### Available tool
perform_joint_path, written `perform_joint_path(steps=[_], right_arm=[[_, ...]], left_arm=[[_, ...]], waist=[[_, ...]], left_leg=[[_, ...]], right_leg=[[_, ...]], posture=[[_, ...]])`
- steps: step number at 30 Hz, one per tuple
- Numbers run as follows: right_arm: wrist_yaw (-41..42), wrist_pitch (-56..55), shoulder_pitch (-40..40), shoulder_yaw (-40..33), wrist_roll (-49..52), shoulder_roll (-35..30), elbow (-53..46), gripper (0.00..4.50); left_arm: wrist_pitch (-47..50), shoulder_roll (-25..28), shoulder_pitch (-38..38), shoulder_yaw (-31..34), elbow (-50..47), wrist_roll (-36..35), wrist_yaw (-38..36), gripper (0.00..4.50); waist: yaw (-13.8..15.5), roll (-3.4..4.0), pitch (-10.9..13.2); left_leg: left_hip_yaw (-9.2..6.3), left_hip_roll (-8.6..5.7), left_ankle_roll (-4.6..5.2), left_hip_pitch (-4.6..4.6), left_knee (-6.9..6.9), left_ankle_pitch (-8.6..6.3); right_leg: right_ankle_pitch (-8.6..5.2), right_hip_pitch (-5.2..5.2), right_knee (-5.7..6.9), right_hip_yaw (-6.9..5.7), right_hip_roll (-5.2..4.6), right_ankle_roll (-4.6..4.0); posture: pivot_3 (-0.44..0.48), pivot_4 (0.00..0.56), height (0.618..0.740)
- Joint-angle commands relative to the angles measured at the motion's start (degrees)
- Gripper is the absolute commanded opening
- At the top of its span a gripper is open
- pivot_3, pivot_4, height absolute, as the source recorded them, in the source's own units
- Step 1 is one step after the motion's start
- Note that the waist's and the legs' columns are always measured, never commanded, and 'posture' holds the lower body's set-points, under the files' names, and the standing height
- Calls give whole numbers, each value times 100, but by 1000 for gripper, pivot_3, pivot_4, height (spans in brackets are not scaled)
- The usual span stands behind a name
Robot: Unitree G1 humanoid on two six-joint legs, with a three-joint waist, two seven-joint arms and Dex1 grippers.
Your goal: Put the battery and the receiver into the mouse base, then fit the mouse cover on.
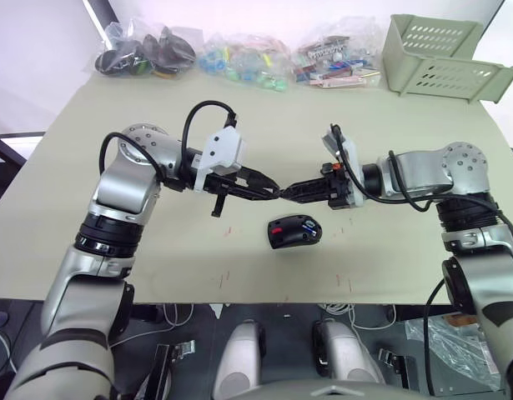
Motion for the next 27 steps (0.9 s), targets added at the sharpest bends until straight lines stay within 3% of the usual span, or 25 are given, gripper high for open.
perform_joint_path(steps=[1,27], right_arm=[[-105,-76,-54,-290,120,42,-17,907],[-747,-168,76,-644,120,347,-71,907]], left_arm=[[-121,9,-27,40,-118,40,2,346],[24,-25,-88,30,-20,223,259,346]], waist=[[-1,0,0],[-101,0,0]], left_leg=[[0,0,0,0,0,0],[0,0,0,-1,0,0]], right_leg=[[0,0,0,0,0,0],[0,0,0,0,-1,0]], posture=[[0,150,740],[0,150,740]])
